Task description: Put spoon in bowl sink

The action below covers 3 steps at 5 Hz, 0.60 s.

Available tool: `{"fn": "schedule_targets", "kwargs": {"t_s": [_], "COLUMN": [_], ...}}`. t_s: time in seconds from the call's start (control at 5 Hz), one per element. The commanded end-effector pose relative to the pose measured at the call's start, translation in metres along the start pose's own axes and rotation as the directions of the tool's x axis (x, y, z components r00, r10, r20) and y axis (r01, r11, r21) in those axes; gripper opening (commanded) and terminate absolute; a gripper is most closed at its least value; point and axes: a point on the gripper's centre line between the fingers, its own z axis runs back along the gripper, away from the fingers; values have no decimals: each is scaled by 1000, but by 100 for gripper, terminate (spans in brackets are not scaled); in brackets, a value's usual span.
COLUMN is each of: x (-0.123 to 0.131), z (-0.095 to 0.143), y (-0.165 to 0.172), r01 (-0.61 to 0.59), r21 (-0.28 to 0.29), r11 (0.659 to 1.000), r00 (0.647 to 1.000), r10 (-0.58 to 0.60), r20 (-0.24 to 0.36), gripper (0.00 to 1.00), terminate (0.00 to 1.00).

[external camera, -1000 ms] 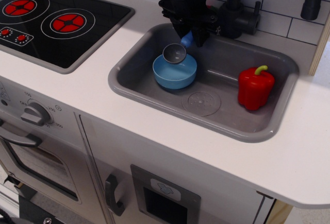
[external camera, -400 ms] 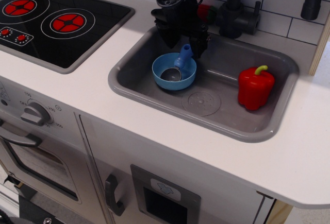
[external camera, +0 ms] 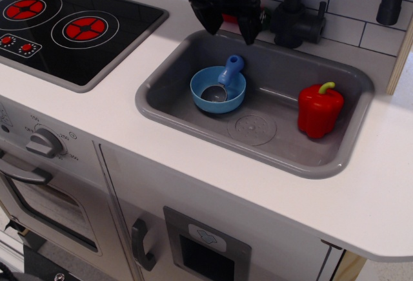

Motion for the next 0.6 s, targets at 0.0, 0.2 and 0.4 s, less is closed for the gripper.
{"fn": "schedule_targets", "kwargs": {"t_s": [0.0, 0.2, 0.4], "x": [25, 25, 25], "z": [45, 45, 45], "y": [-2, -2, -2], "r01": [-17, -17, -17], "r21": [5, 5, 5], "r11": [1000, 1000, 1000], "r00": [997, 997, 997], "r10": [16, 16, 16], "r20": [70, 70, 70], "gripper": [100, 100, 100], "terminate": [0, 0, 100]}}
